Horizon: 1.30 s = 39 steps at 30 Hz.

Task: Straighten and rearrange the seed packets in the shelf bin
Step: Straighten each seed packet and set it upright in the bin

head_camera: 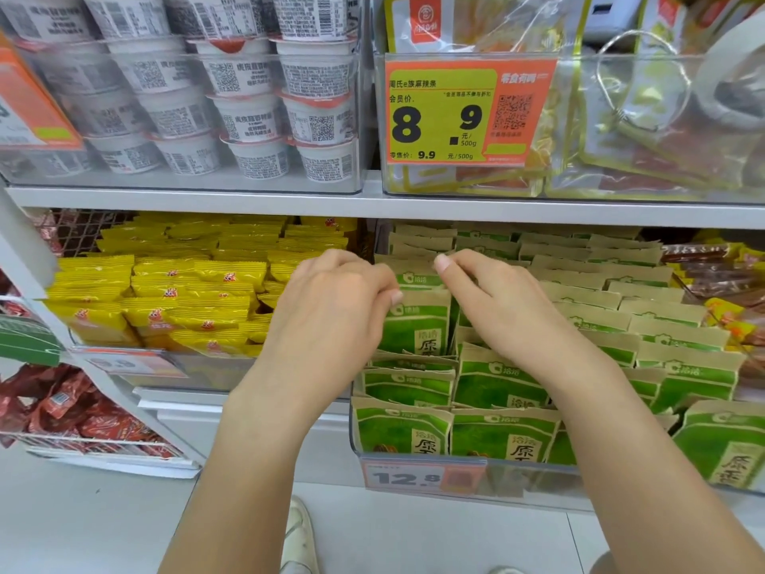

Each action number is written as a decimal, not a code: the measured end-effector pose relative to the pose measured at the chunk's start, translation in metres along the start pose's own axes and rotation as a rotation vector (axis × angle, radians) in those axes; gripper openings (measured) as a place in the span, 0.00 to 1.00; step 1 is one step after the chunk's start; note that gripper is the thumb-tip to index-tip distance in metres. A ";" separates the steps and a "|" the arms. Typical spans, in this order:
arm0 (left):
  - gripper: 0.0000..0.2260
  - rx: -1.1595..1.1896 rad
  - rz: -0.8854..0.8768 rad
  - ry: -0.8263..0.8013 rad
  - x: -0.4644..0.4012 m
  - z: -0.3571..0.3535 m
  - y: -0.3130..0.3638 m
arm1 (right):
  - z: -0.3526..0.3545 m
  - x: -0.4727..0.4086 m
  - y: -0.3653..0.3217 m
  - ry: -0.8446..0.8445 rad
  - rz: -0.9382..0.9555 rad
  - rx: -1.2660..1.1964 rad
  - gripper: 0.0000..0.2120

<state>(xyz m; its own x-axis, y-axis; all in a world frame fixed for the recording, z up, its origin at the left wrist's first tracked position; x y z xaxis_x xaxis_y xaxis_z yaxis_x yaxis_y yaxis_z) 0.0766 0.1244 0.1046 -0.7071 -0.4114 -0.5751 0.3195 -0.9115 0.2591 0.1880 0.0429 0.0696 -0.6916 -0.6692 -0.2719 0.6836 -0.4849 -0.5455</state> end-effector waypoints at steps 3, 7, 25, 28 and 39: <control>0.07 0.030 0.040 0.103 -0.001 0.022 -0.005 | 0.000 0.001 0.004 -0.023 -0.045 -0.113 0.27; 0.07 0.119 0.086 0.103 0.002 0.022 -0.012 | 0.005 0.004 0.005 -0.009 -0.045 -0.133 0.29; 0.07 0.218 0.183 0.570 0.017 0.112 -0.033 | -0.008 0.040 -0.014 -0.172 0.177 0.170 0.24; 0.12 0.305 0.302 0.640 0.021 0.119 -0.084 | -0.012 0.045 -0.018 -0.244 0.190 0.211 0.25; 0.06 0.248 0.335 0.671 0.026 0.122 -0.081 | -0.005 0.043 -0.032 -0.192 0.192 0.091 0.21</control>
<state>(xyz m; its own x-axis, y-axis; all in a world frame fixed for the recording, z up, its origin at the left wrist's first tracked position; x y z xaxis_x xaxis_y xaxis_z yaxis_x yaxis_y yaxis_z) -0.0446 0.1875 0.1632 -0.0414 -0.6481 -0.7605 0.2423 -0.7449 0.6216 0.1352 0.0322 0.0712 -0.4968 -0.8436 -0.2038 0.8219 -0.3819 -0.4227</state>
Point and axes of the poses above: each hand's wrist, its own x-axis away from the middle knuckle, its own z-axis out of the back of the hand, y = z × x, the point moved 10 cm from there along -x, towards the middle knuckle, and after that the axes turned 12 degrees about y, right-handed, at the moved point
